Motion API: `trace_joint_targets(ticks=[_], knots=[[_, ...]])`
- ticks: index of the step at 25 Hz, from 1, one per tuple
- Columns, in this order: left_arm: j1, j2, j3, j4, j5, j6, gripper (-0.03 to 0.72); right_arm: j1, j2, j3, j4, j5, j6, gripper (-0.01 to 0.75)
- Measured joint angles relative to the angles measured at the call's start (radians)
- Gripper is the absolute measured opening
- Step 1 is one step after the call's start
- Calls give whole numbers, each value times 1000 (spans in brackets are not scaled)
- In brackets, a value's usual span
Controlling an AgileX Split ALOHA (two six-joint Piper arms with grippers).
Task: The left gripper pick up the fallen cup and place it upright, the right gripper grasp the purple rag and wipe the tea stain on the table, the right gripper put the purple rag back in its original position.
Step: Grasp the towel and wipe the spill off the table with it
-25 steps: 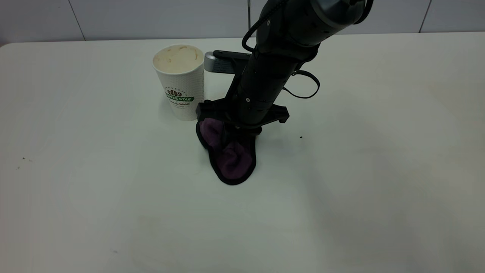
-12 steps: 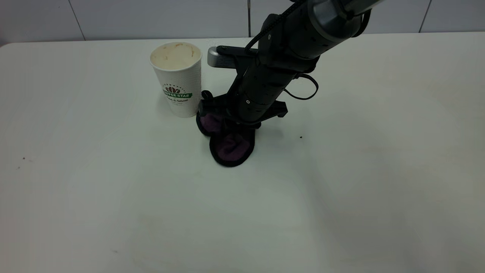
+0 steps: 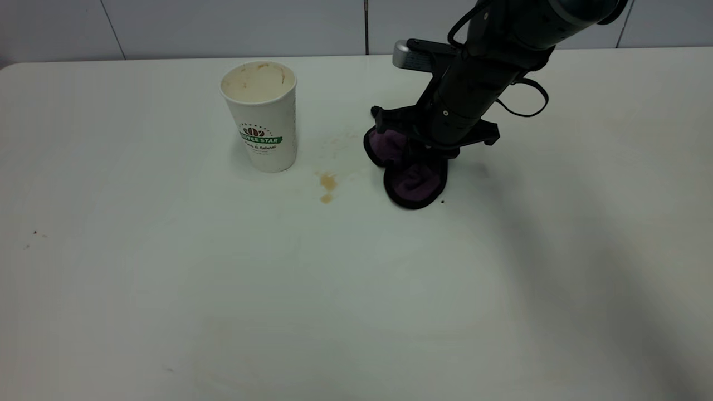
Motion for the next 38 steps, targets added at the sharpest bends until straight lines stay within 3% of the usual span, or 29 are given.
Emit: trace_joint_targets(ticks=[4, 15, 24, 38], knots=[[0, 0, 0, 0, 0, 0, 545, 27, -1, 0, -7, -6, -4, 130], [0, 0, 0, 0, 0, 0, 545, 241, 2, 1, -11, -45, 2, 135], [0, 0, 0, 0, 0, 1, 545, 269, 5, 9, 43, -110, 2, 139], [0, 0, 0, 0, 0, 1, 545, 272, 36, 12, 49, -351, -26, 147]])
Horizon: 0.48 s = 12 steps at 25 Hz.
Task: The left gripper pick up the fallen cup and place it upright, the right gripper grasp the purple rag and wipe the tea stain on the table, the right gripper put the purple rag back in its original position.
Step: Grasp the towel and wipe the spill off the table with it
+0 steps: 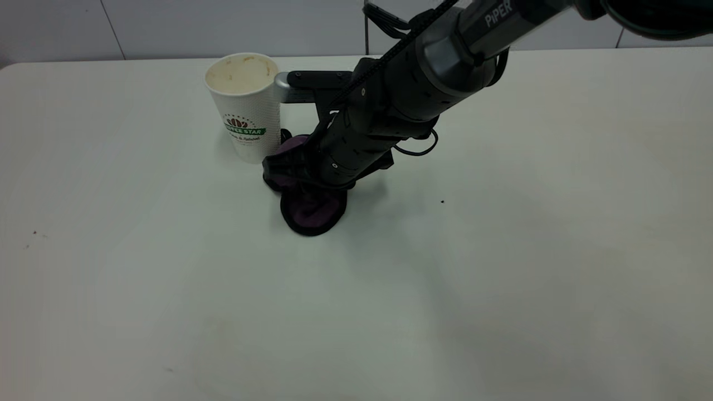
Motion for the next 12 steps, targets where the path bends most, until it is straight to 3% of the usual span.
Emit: trace_joint_targets(ticks=[7, 12], knots=[[0, 0, 0, 0, 0, 0, 545, -55, 14, 0, 0, -60, -33, 148], [0, 0, 0, 0, 0, 0, 545, -154, 14, -1, 0, -40, -74, 148]])
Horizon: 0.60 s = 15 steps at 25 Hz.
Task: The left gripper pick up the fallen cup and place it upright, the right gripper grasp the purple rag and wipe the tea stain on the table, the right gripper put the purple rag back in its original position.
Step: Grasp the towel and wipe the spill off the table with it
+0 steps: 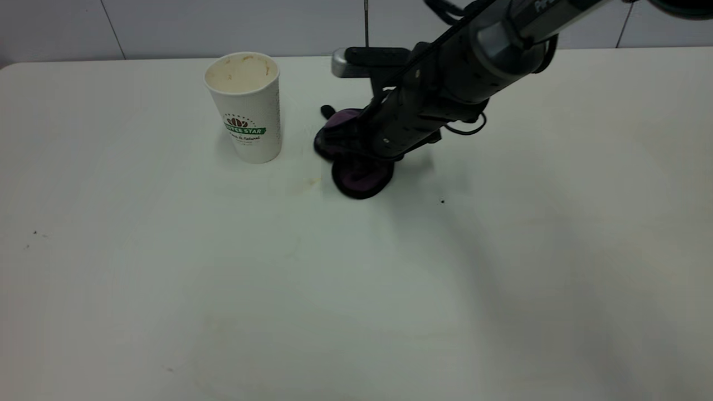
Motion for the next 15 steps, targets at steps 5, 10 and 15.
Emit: trace_joint_targets(ticks=[5, 10, 15], knots=[[0, 0, 0, 0, 0, 0, 545, -131, -22, -2, 3, 139, -58, 149], [0, 0, 0, 0, 0, 0, 545, -266, -58, -2, -25, 327, -88, 152], [0, 0, 0, 0, 0, 0, 545, -402, -79, -2, -72, 502, -86, 153]])
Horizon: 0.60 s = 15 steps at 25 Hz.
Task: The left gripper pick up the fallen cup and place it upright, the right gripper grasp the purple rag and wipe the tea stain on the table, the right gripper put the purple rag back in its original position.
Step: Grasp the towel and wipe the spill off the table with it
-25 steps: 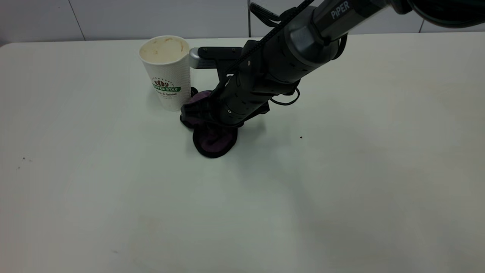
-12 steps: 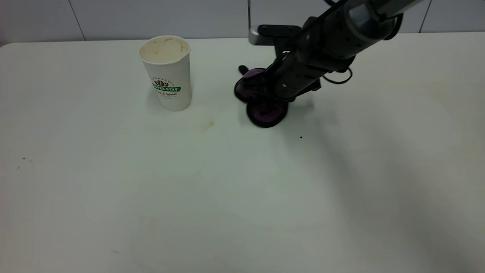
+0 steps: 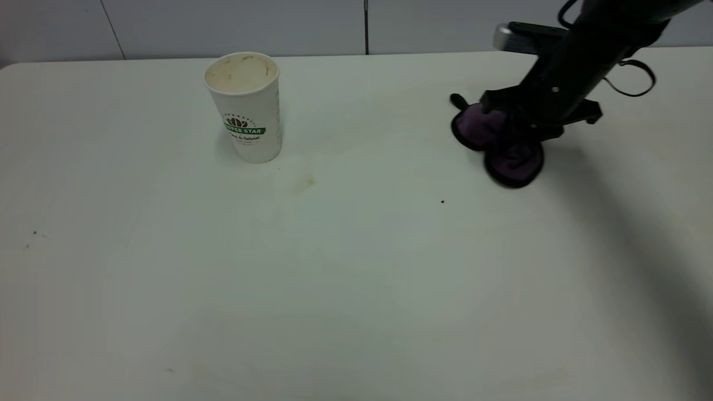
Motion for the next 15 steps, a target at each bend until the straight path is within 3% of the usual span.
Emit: trace_joint_targets(ticks=[5, 8, 10, 15], knots=[[0, 0, 0, 0, 0, 0, 545, -101, -9, 0, -27, 132, 4, 160], [0, 0, 0, 0, 0, 0, 545, -132, -19, 2, -74, 186, 10, 212], [0, 0, 0, 0, 0, 0, 545, -135, -35, 3, -136, 216, 40, 303], [0, 0, 0, 0, 0, 0, 545, -135, -158, 11, -273, 335, 88, 640]])
